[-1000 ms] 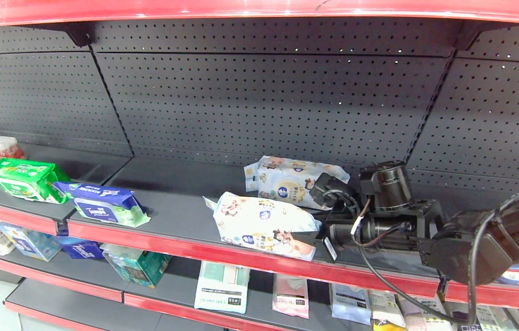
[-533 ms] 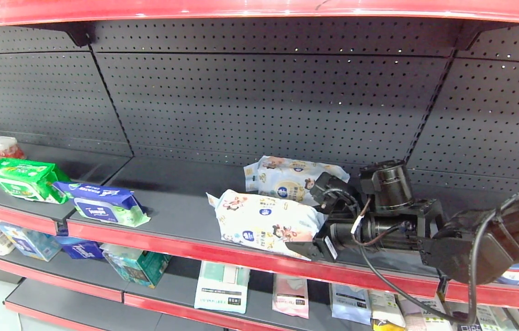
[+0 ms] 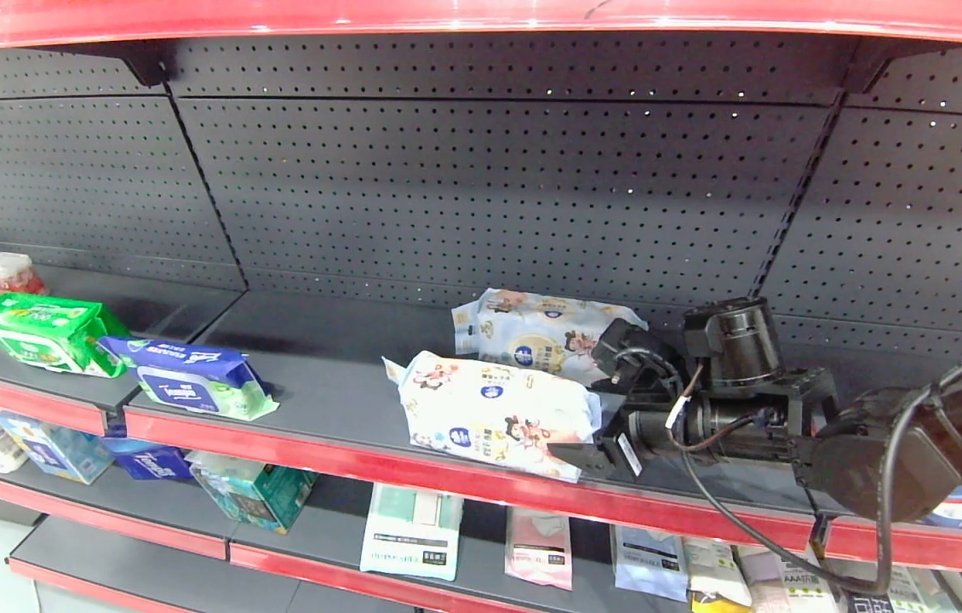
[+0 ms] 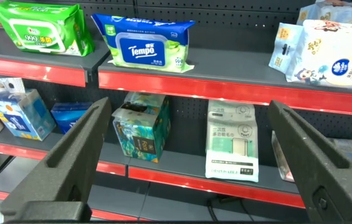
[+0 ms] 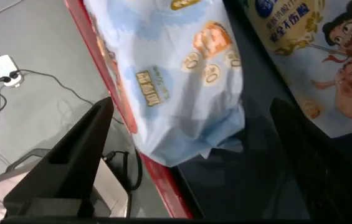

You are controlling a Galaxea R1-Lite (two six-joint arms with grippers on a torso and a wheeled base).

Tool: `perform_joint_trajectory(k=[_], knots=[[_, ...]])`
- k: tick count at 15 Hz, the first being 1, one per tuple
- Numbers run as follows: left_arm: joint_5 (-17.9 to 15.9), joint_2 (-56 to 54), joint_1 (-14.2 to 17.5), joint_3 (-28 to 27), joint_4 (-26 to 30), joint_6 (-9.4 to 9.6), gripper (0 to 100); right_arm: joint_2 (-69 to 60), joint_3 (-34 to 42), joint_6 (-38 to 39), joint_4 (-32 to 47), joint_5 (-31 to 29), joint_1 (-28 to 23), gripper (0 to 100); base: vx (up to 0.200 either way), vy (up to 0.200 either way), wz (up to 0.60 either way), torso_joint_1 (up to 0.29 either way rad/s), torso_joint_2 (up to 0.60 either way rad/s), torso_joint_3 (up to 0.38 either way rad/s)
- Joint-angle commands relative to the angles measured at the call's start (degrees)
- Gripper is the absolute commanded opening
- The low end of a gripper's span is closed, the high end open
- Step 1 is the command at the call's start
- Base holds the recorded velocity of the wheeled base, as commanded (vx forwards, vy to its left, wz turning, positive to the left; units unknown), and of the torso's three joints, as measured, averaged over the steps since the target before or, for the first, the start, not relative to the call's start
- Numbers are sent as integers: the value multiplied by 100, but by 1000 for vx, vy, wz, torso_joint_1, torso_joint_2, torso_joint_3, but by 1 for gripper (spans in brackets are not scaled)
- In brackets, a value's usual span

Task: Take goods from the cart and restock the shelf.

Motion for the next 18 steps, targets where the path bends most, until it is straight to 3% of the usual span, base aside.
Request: perform_joint_trajectory(k=[1,15,18], knots=[[2,-3,1,0,-4,0,100,19,-4,-37,-3,4,-59,100,0,0,0,0,0,0],[2,-3,1,0,-4,0,100,-254,136,-142,-3,162,-182,100,0,0,0,0,0,0],[2,-3,1,0,4,0,100,-684,356,464,-3,162,-6,100,0,0,0,0,0,0]])
